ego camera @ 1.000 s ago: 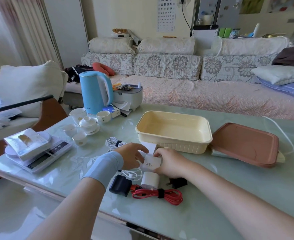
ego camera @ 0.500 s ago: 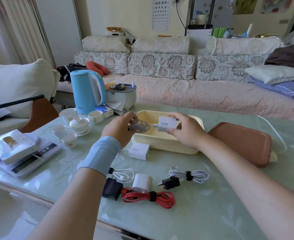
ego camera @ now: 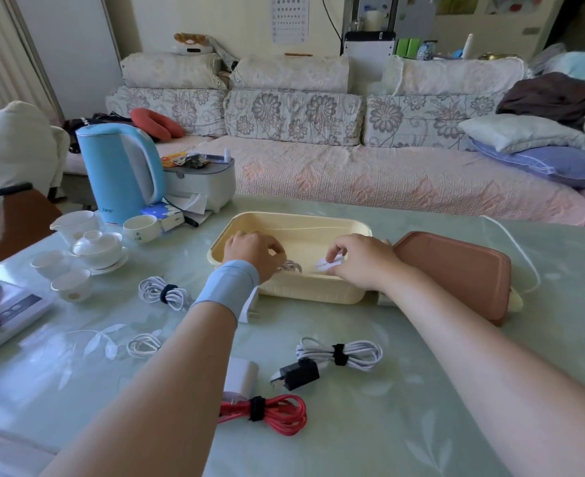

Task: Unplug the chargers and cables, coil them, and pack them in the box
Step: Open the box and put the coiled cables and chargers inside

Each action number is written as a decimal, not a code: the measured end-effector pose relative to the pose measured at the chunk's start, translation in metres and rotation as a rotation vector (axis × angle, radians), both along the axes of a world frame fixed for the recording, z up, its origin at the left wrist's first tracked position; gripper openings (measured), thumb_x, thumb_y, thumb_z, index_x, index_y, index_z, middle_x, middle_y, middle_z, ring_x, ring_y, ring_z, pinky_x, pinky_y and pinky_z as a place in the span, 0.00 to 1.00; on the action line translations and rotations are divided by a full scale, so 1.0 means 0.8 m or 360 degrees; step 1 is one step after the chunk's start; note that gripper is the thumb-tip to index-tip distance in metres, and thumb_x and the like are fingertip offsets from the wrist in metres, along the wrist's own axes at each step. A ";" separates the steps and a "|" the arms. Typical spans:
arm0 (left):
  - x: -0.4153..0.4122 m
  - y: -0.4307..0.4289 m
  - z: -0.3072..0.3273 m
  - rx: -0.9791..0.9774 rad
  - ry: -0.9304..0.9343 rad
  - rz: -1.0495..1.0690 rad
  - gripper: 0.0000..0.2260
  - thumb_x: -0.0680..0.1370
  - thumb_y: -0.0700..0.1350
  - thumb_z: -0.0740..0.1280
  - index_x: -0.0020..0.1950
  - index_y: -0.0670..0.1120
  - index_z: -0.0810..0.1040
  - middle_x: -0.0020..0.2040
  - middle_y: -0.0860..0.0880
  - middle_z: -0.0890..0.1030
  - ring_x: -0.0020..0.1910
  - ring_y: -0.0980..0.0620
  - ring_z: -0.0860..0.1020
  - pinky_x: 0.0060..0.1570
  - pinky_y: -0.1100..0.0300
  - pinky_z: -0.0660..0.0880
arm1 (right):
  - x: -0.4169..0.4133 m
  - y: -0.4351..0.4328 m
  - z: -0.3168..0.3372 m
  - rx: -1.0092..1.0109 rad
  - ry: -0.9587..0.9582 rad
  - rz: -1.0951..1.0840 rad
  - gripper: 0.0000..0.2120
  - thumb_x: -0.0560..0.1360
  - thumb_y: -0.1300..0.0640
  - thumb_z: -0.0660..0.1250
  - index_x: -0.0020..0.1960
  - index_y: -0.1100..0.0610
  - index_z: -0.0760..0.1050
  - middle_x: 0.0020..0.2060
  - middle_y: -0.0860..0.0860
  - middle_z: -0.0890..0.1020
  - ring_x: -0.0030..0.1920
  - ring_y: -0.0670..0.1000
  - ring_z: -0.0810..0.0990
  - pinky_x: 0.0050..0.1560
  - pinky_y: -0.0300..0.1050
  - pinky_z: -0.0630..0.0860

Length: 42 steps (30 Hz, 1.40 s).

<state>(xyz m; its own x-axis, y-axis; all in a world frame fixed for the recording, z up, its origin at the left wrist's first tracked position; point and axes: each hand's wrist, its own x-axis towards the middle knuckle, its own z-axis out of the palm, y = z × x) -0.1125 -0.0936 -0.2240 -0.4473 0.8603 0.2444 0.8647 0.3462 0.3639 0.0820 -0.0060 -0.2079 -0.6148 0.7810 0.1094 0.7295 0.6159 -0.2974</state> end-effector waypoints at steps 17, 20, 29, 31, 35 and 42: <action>-0.025 -0.098 -0.003 0.0586 0.0209 -0.0094 0.08 0.70 0.40 0.63 0.46 0.48 0.78 0.47 0.51 0.77 0.50 0.45 0.74 0.50 0.55 0.69 | -0.053 -0.074 0.006 0.0336 0.0488 0.0511 0.11 0.76 0.61 0.63 0.50 0.52 0.83 0.50 0.51 0.81 0.58 0.55 0.74 0.58 0.48 0.72; -0.045 -0.131 -0.009 0.0251 0.0137 0.0130 0.11 0.73 0.37 0.61 0.46 0.52 0.78 0.50 0.52 0.78 0.54 0.47 0.73 0.52 0.57 0.66 | -0.078 -0.116 -0.004 0.0134 0.0304 0.0706 0.12 0.78 0.59 0.61 0.58 0.53 0.80 0.56 0.51 0.79 0.62 0.55 0.73 0.63 0.49 0.71; -0.077 -0.174 -0.027 -0.0408 0.0281 0.0056 0.25 0.72 0.38 0.61 0.63 0.62 0.73 0.67 0.58 0.71 0.72 0.52 0.61 0.73 0.54 0.53 | -0.092 -0.158 -0.039 -0.0161 -0.0154 0.0598 0.24 0.79 0.48 0.64 0.74 0.50 0.66 0.78 0.53 0.58 0.77 0.54 0.54 0.76 0.49 0.53; -0.074 -0.169 -0.022 -0.0405 0.0340 -0.0050 0.20 0.74 0.38 0.64 0.57 0.62 0.77 0.60 0.58 0.75 0.66 0.52 0.66 0.66 0.57 0.61 | -0.090 -0.155 -0.032 -0.0183 -0.0107 0.0591 0.16 0.78 0.47 0.66 0.64 0.51 0.73 0.75 0.52 0.64 0.75 0.54 0.60 0.72 0.48 0.61; -0.058 -0.159 -0.015 -0.0372 -0.0125 -0.0156 0.13 0.72 0.47 0.73 0.53 0.61 0.80 0.50 0.56 0.79 0.50 0.53 0.75 0.52 0.62 0.71 | -0.076 -0.151 -0.020 -0.0329 -0.0180 0.0516 0.15 0.75 0.44 0.69 0.55 0.50 0.68 0.61 0.49 0.72 0.55 0.51 0.72 0.49 0.45 0.68; -0.062 -0.163 -0.003 -0.0770 0.0076 -0.0213 0.22 0.69 0.45 0.69 0.57 0.67 0.73 0.56 0.56 0.74 0.56 0.51 0.75 0.59 0.57 0.73 | -0.064 -0.146 -0.004 -0.0339 -0.0168 0.0552 0.32 0.72 0.48 0.70 0.73 0.48 0.64 0.69 0.49 0.71 0.62 0.51 0.73 0.57 0.44 0.70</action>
<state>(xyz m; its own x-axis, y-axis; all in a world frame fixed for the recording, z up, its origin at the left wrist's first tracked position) -0.1621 -0.2244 -0.2265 -0.3231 0.9293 -0.1790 0.9250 0.3501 0.1480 0.0309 -0.1225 -0.2110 -0.8446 0.5240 -0.1099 0.5229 0.7634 -0.3791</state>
